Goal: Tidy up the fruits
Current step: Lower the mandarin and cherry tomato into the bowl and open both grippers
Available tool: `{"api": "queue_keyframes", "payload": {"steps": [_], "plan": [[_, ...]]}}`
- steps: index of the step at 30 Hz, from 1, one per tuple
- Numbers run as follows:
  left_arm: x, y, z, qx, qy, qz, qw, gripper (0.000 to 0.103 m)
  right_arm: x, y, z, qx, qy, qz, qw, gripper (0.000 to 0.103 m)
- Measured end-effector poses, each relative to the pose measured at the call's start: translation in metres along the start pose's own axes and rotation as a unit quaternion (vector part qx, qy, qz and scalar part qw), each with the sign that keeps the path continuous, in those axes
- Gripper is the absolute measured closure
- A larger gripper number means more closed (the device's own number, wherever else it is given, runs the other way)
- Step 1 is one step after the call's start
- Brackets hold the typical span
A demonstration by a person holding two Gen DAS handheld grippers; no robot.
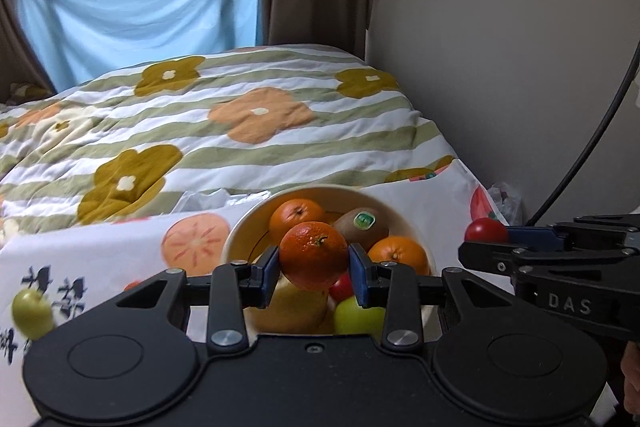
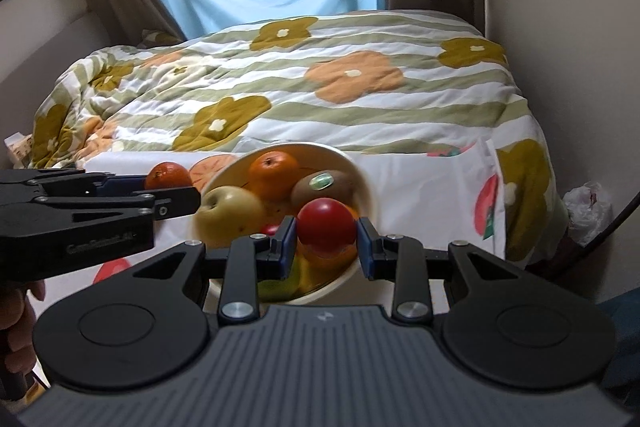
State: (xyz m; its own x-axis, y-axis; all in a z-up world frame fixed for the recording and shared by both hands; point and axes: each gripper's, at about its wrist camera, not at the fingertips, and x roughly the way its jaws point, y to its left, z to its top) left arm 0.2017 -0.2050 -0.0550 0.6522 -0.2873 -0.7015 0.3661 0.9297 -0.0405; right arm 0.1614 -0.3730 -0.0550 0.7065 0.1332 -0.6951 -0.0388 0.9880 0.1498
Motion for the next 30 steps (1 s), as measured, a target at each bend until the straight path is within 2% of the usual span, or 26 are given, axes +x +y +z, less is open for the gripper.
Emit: {"api": "queue_keyframes", "payload": {"steps": [8,15,17,18,19,21,25,30], "plan": [[0.049,-0.008,0.013,0.040,0.024,-0.013,0.9988,0.063,0.018,-0.019,0.007,0.034,0.008,-0.021,0.999,0.056],[0.071,-0.013,0.013,0.063,0.040,-0.026,0.9969,0.062,0.029,-0.028,0.007,0.053,0.013,-0.037,0.998,0.056],[0.073,-0.014,0.013,0.069,0.041,-0.025,0.9965,0.049,0.032,-0.029,0.008,0.057,0.013,-0.041,0.997,0.056],[0.071,-0.013,0.013,0.071,0.037,-0.027,0.9964,0.030,0.032,-0.029,0.009,0.059,0.013,-0.042,0.997,0.056],[0.069,-0.012,0.014,0.071,0.031,-0.028,0.9966,0.018,0.033,-0.029,0.009,0.060,0.013,-0.044,0.997,0.056],[0.060,-0.008,0.013,0.069,0.019,-0.028,0.9971,0.016,0.035,-0.028,0.011,0.062,0.012,-0.047,0.997,0.056],[0.048,0.006,0.010,0.062,0.018,-0.025,0.9976,0.015,0.039,-0.025,0.016,0.060,0.011,-0.049,0.997,0.056],[0.030,0.031,0.004,0.033,0.014,-0.014,0.9993,0.012,0.047,-0.015,0.022,0.049,0.011,-0.044,0.998,0.056]]}}
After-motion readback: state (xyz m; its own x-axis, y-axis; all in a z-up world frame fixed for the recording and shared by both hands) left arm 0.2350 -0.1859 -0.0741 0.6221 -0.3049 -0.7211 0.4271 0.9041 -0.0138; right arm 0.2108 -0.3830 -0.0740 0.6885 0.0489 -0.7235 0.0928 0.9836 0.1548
